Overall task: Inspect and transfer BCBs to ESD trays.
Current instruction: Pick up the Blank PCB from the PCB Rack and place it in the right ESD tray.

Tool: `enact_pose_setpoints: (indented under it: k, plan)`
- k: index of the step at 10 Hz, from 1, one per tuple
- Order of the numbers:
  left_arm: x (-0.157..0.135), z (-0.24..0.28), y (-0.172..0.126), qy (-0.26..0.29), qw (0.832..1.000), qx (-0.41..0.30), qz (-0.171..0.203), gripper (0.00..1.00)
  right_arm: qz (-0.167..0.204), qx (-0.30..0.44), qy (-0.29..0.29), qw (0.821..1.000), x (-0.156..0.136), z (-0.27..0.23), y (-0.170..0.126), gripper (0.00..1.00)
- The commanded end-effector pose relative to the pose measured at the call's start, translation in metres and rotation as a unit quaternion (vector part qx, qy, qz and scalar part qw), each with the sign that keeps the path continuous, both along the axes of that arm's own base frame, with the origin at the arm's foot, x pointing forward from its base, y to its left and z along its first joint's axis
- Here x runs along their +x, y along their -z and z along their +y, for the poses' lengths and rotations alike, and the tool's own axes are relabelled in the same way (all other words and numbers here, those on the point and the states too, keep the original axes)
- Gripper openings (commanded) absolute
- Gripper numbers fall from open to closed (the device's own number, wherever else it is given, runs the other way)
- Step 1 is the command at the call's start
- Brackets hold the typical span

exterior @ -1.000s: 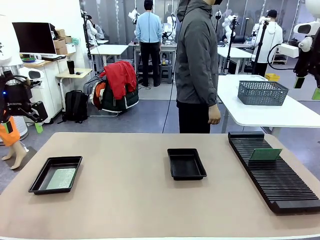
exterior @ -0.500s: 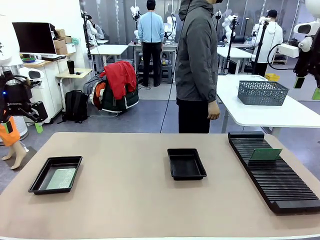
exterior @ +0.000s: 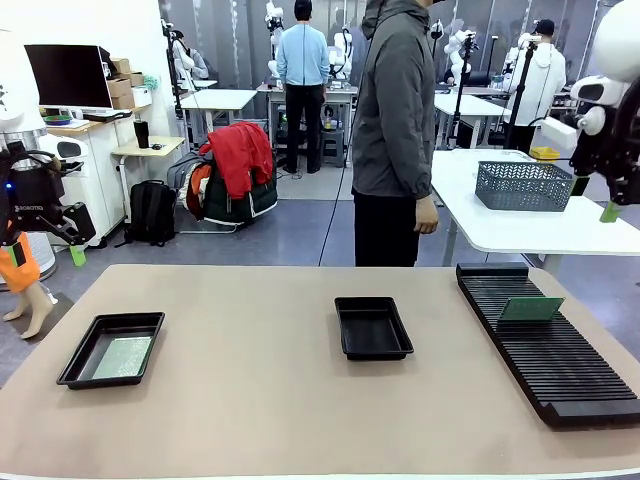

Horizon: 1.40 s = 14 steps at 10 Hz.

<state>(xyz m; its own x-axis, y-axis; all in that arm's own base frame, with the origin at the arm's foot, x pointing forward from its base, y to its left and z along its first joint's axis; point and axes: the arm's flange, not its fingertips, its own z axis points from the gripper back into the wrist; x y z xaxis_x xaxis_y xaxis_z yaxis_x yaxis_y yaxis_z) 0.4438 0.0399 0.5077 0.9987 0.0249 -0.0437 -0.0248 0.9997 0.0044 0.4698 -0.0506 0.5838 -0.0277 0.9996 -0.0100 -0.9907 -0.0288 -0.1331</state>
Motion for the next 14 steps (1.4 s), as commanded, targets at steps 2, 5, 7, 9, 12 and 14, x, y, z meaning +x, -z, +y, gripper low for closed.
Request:
enact_pose_setpoints:
  k: [2,5,7,9,12,14]
  plan:
    - [0.0,0.0,0.001,0.0,1.0,0.0,-0.002,1.0,-0.023,0.024,-0.018,0.999,0.008,-0.009,0.043,1.0]
    - [0.0,0.0,0.001,0.0,1.0,0.0,-0.002,1.0,-0.021,0.054,-0.028,0.998,0.021,-0.014,0.082,1.0]
    - [0.0,0.0,0.001,0.0,1.0,0.0,-0.002,1.0,-0.02,0.057,-0.034,0.998,0.03,-0.014,0.106,1.0]
    - [0.0,0.0,0.001,0.0,1.0,0.0,-0.002,1.0,-0.014,0.056,-0.035,0.998,0.038,-0.012,0.126,1.0]
    - [0.0,0.0,0.001,0.0,1.0,0.0,-0.002,1.0,0.004,0.06,-0.029,0.998,0.054,-0.013,0.165,1.0]
    - [0.0,0.0,0.001,0.0,1.0,0.0,-0.002,1.0,0.005,0.063,-0.027,0.998,0.058,-0.017,0.183,1.0]
